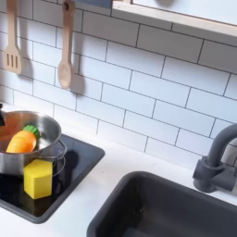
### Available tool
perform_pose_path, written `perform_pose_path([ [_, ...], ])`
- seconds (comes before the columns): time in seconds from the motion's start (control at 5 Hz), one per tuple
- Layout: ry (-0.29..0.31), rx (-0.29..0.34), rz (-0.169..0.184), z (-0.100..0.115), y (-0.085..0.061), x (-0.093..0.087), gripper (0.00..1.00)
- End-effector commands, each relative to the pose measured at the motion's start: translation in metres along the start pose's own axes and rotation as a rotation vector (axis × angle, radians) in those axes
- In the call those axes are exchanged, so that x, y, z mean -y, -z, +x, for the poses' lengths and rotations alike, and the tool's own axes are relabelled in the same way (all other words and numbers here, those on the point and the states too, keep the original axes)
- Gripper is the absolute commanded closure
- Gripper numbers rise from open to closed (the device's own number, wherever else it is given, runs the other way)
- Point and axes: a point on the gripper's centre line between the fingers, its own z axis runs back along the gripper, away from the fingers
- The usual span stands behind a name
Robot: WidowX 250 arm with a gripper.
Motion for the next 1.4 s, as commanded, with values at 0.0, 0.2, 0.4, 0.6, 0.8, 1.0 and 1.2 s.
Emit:
perform_pose_path([
  [0.0, -0.062, 0.01, 0.008, 0.027, 0.001, -0.028, 1.0],
  [0.2, -0.092, 0.005, 0.009, 0.039, 0.004, -0.041, 1.0],
  [0.4, -0.114, 0.012, 0.011, 0.049, 0.007, -0.049, 1.0],
  [0.6, -0.136, 0.007, 0.016, 0.054, 0.012, -0.057, 1.0],
  [0.8, -0.154, 0.006, 0.021, 0.058, 0.016, -0.063, 1.0],
  [1.0, -0.185, 0.001, 0.023, 0.063, 0.022, -0.074, 1.0],
  [1.2, -0.203, -0.006, 0.016, 0.071, 0.029, -0.082, 1.0],
])
